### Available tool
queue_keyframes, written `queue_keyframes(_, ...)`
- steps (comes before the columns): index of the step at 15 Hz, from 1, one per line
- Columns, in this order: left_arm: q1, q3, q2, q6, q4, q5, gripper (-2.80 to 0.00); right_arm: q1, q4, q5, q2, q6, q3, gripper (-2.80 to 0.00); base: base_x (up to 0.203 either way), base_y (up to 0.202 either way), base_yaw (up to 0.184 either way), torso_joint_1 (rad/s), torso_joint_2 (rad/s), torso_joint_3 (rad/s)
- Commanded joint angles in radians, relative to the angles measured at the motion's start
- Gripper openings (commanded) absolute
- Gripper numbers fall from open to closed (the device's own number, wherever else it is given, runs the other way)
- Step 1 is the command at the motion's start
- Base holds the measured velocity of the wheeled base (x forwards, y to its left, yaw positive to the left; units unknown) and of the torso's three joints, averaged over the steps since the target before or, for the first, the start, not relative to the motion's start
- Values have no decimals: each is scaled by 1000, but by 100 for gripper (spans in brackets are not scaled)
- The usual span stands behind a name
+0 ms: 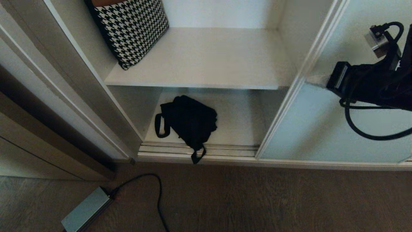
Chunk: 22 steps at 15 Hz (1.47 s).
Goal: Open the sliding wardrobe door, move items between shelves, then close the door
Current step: Close the door
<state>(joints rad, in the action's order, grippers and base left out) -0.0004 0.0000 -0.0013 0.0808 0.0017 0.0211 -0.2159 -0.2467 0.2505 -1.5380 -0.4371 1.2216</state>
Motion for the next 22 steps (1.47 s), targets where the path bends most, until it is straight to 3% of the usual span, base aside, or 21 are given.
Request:
queue_keyframes(1, 0, 0, 1, 0, 0, 0, -280, -99, 5, -24, 95, 25, -61, -280, 0, 0, 0, 0, 0, 0)
queue_keyframes(4, 0, 0, 1, 0, 0, 0, -280, -129, 5, -59, 202, 40, -117, -280, 0, 0, 0, 0, 0, 0)
queue_keyframes(6, 0, 0, 1, 0, 0, 0, -280, -90, 7, -63, 249, 40, -150, -280, 0, 0, 0, 0, 0, 0)
queue_keyframes(14, 0, 0, 1, 0, 0, 0, -280, 235, -23, -56, 341, 42, -216, -280, 0, 0, 0, 0, 0, 0)
queue_keyframes(17, 0, 0, 1, 0, 0, 0, -280, 385, -86, -52, 371, 37, -239, -280, 0, 0, 0, 0, 0, 0)
queue_keyframes(22, 0, 0, 1, 0, 0, 0, -280, 707, -167, -52, 338, 53, -234, -280, 0, 0, 0, 0, 0, 0)
